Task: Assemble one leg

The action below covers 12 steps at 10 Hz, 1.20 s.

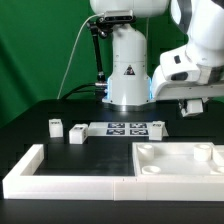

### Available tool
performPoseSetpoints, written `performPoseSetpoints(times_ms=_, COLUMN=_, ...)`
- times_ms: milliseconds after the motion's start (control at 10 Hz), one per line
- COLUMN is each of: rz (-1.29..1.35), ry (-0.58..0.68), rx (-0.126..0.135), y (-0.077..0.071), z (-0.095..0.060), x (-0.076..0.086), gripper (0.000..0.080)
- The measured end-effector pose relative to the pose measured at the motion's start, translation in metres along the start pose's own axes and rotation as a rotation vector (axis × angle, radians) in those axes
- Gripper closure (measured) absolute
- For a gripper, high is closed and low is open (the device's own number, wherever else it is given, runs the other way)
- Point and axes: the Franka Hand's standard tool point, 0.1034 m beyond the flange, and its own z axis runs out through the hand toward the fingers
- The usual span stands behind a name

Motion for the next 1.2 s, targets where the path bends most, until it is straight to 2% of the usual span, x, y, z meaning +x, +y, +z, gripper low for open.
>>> performPoseSetpoints(times_ms=100, rz=-0.029, ry=0.096, rx=0.004, y=0.004, z=-0.009, x=0.014, gripper=0.0509)
performPoseSetpoints(times_ms=200, rz=-0.067, ry=0.202, rx=-0.005, y=0.014, z=-0.027, x=0.026, gripper=0.0509)
performPoseSetpoints(times_ms=300, rz=-0.09, ry=0.292, rx=-0.007, y=0.023, z=-0.044, x=0.032, gripper=0.0509)
performPoseSetpoints(times_ms=400, rz=-0.086, ry=0.384, rx=-0.009, y=0.03, z=-0.054, x=0.035, gripper=0.0509)
performPoseSetpoints(times_ms=800, rz=-0.083, ry=0.732, rx=-0.029, y=0.037, z=-0.059, x=0.045, gripper=0.0509)
performPoseSetpoints(times_ms=1000, rz=-0.112, ry=0.928, rx=-0.055, y=0.041, z=-0.086, x=0.066, gripper=0.0509)
performPoseSetpoints(times_ms=1200, rz=-0.108, ry=0.977, rx=-0.054, y=0.041, z=-0.104, x=0.078, gripper=0.0509)
